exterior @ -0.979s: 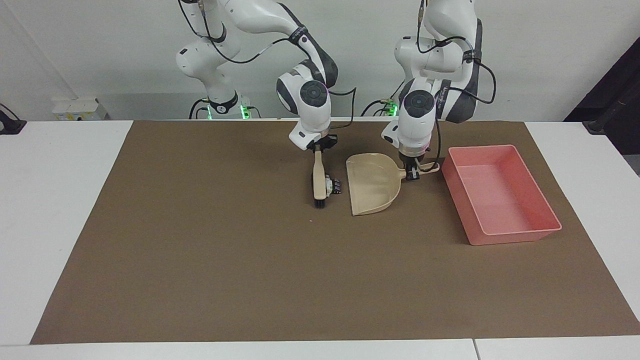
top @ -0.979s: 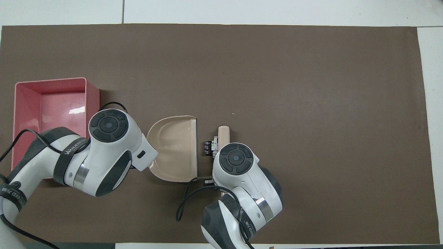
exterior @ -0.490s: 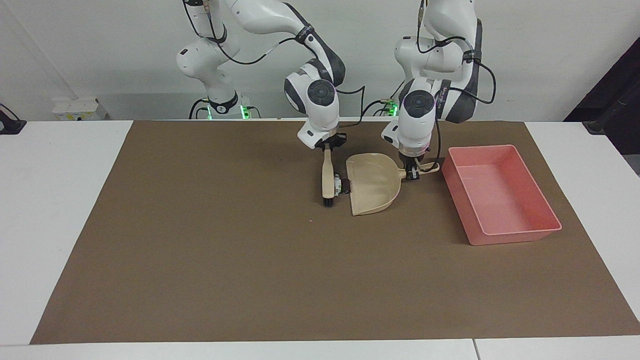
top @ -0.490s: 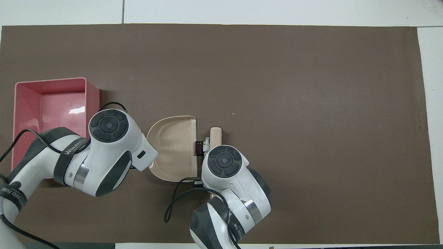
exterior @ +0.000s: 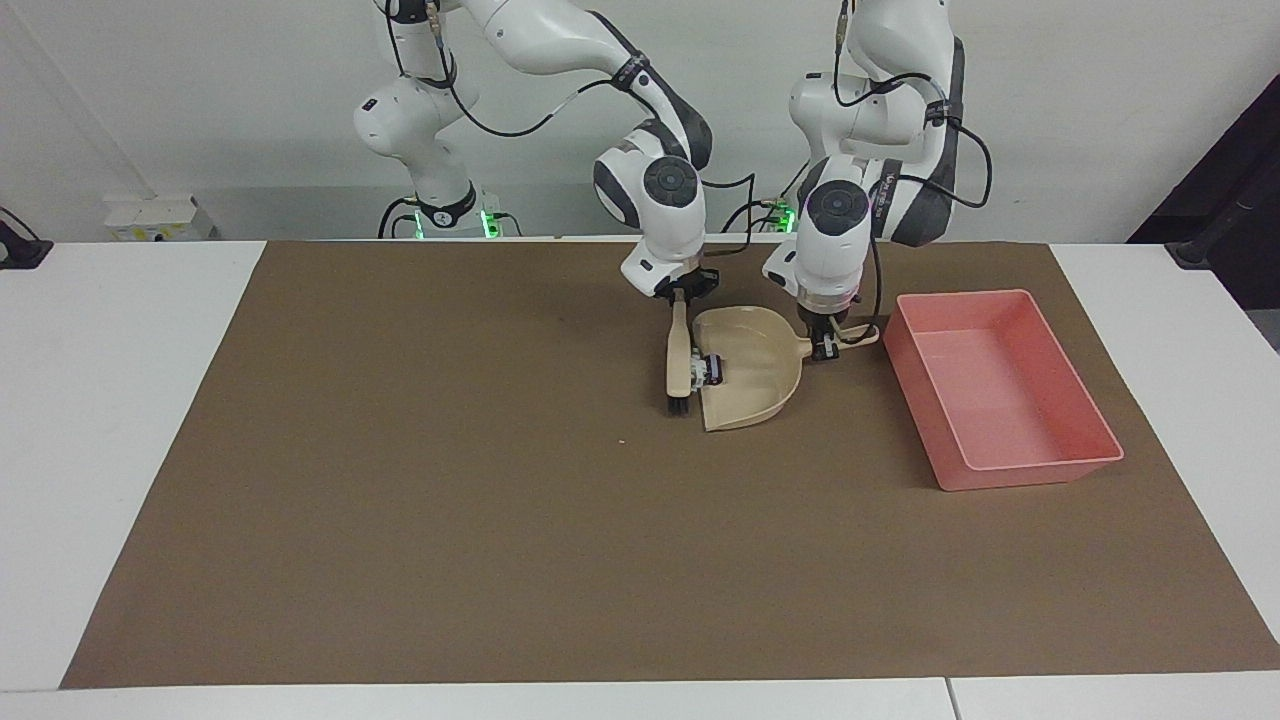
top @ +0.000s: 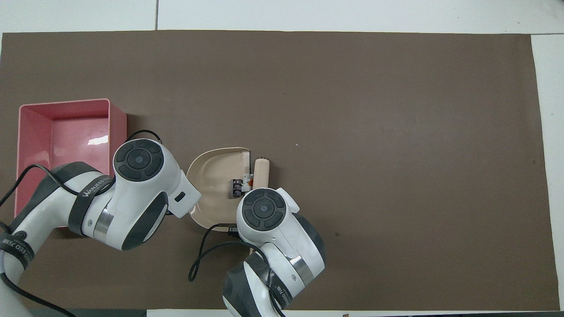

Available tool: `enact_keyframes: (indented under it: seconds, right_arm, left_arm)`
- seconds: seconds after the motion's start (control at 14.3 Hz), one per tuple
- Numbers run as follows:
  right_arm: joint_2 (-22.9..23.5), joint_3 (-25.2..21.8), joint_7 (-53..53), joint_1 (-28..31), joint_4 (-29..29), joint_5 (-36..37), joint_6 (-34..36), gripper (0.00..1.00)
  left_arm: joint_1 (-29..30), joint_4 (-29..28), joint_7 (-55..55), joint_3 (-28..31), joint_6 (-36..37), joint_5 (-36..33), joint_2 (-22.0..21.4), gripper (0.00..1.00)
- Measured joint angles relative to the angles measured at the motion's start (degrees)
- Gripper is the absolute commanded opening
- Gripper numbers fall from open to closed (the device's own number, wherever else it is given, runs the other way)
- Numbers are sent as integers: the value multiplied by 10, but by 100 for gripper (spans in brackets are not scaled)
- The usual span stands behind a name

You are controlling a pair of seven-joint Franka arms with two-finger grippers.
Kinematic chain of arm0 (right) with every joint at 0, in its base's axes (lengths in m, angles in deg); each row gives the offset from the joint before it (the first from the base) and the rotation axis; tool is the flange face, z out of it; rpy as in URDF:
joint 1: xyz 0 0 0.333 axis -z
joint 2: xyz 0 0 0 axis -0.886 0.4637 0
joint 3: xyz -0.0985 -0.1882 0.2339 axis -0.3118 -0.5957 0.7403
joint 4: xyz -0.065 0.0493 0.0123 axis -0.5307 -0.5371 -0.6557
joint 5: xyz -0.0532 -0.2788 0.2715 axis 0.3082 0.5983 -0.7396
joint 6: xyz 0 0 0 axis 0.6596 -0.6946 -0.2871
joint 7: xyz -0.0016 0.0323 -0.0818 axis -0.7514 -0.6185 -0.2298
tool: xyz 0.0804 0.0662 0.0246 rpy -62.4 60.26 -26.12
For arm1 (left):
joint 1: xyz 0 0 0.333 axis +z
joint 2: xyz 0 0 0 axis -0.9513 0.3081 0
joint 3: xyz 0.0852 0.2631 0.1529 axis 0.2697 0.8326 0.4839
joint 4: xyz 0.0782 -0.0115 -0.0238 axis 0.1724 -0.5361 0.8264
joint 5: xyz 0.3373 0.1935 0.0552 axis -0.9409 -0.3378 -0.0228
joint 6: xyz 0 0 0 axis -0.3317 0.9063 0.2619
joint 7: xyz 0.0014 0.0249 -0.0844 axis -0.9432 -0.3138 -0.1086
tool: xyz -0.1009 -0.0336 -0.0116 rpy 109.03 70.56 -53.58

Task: Clean e-waste and dump in bin
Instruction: 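Sweep the component into the dustpan with the brush in the right gripper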

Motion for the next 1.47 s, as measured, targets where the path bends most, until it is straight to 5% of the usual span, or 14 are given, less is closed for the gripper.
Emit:
enact_keyframes:
  seconds: [0.91, 1.19, 1.47]
  right_arm:
    - [25, 0, -16, -19, -26, -38, -23, 0]
    - [20, -4, -12, -9, -40, -10, 45, 0]
    - [-36, -7, 18, 36, -42, 29, 144, 0]
  left_arm:
    - [0, 0, 0, 1, -1, -2, 0, 0]
    - [1, 0, 14, 2, -3, -2, 0, 0]
    - [5, 0, 31, 3, -11, -2, 0, 0]
